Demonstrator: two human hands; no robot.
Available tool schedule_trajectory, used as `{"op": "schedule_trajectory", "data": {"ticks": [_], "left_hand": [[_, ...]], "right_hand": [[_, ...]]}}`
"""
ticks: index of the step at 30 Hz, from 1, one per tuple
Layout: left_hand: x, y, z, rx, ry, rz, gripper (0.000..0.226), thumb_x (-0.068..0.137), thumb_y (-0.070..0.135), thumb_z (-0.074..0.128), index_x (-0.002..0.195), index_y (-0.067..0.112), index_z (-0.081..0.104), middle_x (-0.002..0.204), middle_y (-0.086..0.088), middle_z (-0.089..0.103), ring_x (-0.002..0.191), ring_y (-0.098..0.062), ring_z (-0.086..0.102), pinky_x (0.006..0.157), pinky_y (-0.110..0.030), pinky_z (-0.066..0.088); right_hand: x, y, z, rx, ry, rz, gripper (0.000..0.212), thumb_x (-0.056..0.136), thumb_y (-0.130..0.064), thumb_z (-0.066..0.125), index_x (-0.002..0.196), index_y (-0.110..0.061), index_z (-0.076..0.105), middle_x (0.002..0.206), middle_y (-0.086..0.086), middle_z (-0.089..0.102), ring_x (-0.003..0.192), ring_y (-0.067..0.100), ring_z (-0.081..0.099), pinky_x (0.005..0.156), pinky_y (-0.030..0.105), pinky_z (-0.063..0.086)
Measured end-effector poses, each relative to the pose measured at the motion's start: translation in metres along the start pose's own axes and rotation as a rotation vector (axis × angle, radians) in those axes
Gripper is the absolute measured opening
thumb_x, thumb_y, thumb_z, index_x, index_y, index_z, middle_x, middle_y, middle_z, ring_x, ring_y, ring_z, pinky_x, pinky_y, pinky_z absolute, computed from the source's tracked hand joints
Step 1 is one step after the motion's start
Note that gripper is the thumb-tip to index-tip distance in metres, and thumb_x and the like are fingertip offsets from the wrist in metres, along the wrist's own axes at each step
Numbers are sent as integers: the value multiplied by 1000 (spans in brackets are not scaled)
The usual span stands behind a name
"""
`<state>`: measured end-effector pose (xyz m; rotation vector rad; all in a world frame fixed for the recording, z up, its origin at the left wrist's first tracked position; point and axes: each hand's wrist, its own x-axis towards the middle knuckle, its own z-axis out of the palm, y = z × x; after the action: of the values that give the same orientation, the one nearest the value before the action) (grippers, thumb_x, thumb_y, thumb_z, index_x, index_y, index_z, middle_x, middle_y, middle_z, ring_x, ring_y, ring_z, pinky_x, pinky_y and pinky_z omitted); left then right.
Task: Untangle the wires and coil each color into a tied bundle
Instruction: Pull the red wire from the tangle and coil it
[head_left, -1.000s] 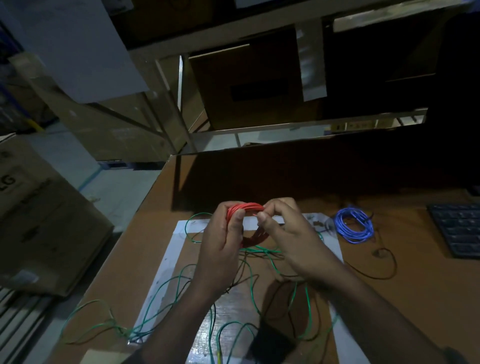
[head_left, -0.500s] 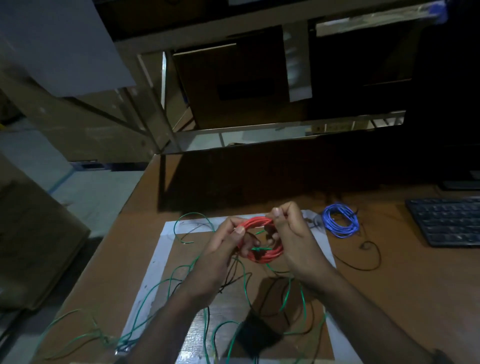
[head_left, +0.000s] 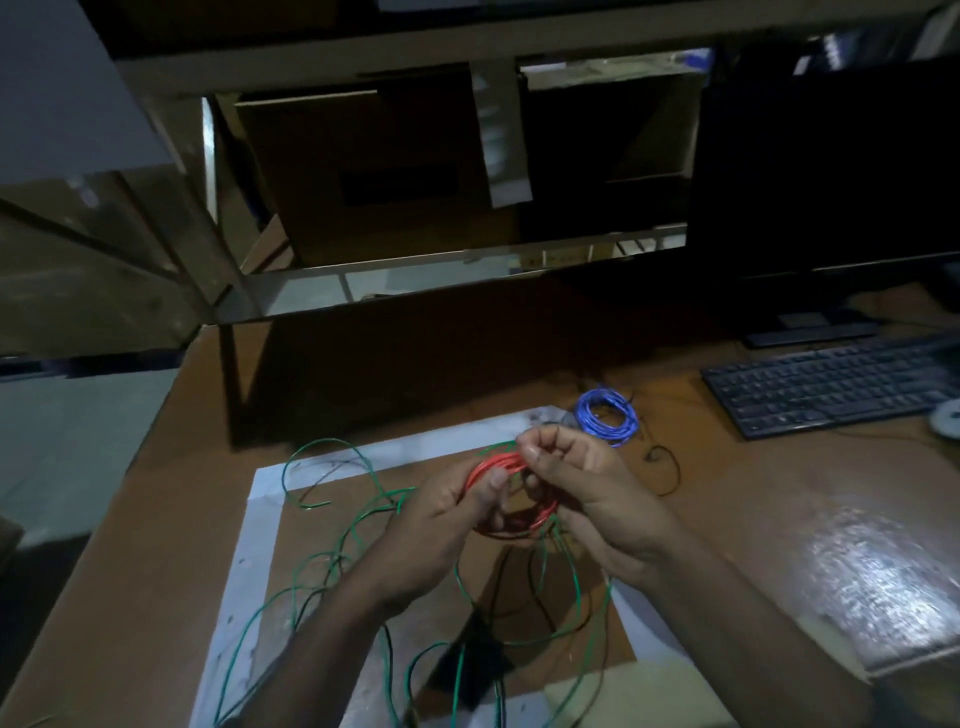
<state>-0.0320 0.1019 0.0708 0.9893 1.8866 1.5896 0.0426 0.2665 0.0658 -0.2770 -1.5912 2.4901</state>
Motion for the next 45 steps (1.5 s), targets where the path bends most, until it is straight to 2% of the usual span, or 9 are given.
{"op": "schedule_trajectory", "data": {"ticks": [4,7,11,17,21,24,29,33,45], "left_hand": [[7,-7,-9,51,-222,-107,42,100,52,50,88,17,71,69,10,59,72,-10,58,76,-25,48],[12,-2,-1,82,-291,-90,35,101,52,57,87,22,69,71,15,65,72,-3,61,73,-26,51],[9,-5,26,176,-105,46,26,103,48,49,82,46,65,67,22,60,63,1,57,63,-24,49],[5,-10,53,67,53,2,36,102,47,49,70,42,64,55,14,52,54,-2,48,57,-22,41],[12,-14,58,29,167,-92,43,101,50,53,66,30,63,56,10,50,55,-5,47,60,-26,42],[23,-13,64,38,246,-109,40,97,54,50,68,25,53,59,6,45,59,-14,46,66,-37,39],[39,-3,99,-55,308,-142,39,107,35,51,70,23,48,57,7,42,57,-10,42,59,-25,41],[50,-3,124,-49,352,-217,44,107,33,50,64,27,48,56,8,40,58,-13,41,66,-36,35],[55,-17,161,-73,566,-299,36,107,33,50,72,24,47,59,6,34,65,-18,36,68,-36,31]], "right_hand": [[-14,2,-6,-87,49,-14,19,85,-15,78,94,-7,64,81,11,57,71,17,51,65,22,45],[-23,5,-10,-127,104,-39,20,82,-19,76,93,-7,65,85,16,60,74,19,54,67,25,47],[-31,8,-18,-117,189,-33,19,82,-26,81,87,-16,66,79,5,61,71,13,52,66,23,45],[-36,8,-37,-43,174,-39,18,94,-30,65,97,-12,63,89,2,69,84,12,65,79,26,54],[-23,25,-85,-430,398,3,10,98,-26,66,91,-19,64,85,-3,67,79,12,64,62,18,49],[-17,39,-132,-926,539,25,2,93,-27,65,93,-26,64,89,-12,65,78,9,63,65,28,51],[-11,40,-184,-1391,446,-107,13,92,-27,63,104,-29,63,102,-9,57,93,18,61,77,41,55],[-2,38,-206,-1593,322,-141,11,91,-22,69,102,-22,68,100,-2,58,97,21,55,81,35,48],[-6,15,-216,-1300,38,-181,8,94,-30,67,94,-34,61,95,-17,56,88,3,55,75,32,53]]}}
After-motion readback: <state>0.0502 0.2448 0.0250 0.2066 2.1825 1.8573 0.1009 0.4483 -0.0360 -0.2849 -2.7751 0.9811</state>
